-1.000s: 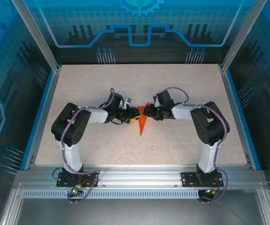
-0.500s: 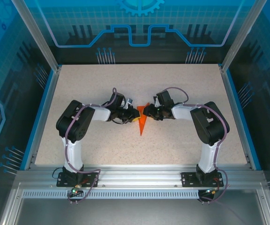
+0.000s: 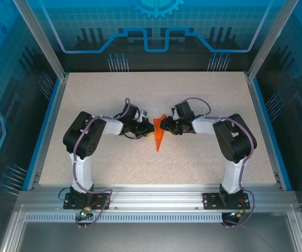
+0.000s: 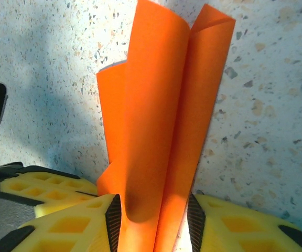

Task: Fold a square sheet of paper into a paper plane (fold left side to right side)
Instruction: Fold the wing for the fifth time at the center of the table.

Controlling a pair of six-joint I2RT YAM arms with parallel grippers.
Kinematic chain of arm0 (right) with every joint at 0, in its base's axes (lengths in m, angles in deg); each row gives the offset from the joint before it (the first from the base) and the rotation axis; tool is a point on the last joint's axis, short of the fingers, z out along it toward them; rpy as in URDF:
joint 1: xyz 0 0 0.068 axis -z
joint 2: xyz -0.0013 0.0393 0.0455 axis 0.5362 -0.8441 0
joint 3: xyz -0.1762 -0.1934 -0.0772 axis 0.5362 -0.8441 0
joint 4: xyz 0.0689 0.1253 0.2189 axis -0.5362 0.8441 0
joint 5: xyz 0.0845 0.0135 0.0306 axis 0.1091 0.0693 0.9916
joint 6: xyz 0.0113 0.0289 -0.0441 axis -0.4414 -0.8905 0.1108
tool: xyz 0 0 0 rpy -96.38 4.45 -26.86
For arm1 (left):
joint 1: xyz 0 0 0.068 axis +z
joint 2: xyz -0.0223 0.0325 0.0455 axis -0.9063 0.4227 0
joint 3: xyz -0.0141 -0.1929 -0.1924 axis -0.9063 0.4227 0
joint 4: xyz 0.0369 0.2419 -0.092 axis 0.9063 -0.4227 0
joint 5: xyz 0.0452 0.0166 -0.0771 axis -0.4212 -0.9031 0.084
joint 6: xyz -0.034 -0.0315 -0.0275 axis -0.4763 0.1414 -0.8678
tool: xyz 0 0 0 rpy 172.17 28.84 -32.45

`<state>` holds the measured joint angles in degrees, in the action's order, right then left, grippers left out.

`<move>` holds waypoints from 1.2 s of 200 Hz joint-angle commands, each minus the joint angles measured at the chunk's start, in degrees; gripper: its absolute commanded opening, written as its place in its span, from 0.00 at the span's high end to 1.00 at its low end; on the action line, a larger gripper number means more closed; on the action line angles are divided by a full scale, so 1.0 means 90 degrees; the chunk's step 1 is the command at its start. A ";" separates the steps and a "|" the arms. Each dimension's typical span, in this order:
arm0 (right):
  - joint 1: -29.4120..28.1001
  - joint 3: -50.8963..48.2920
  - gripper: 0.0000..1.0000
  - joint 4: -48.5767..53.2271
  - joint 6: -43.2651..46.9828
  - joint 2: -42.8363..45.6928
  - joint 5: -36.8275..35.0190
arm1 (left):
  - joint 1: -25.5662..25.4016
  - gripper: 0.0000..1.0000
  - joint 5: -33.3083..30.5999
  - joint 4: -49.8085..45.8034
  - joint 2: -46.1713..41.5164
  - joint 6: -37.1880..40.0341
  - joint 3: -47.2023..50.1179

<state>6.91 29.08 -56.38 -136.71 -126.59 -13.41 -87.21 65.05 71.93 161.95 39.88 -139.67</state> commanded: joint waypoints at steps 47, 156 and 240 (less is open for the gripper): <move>-0.0042 -0.0043 0.55 0.0226 0.0375 0.0100 0.0257 | 0.0057 0.97 0.0085 -0.0192 0.0307 0.0233 -0.0235; 0.0015 0.0478 0.76 0.0565 0.0876 0.0407 0.0406 | 0.0049 0.97 0.0082 -0.0405 0.0386 0.0300 -0.0382; -0.0149 0.1056 0.79 0.0951 0.1041 -0.0269 0.0371 | 0.0043 0.98 0.0048 -0.0585 0.0443 0.0359 -0.0484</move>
<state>6.32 36.69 -50.89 -128.74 -127.20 -10.86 -86.89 66.78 68.81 163.94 41.28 -142.66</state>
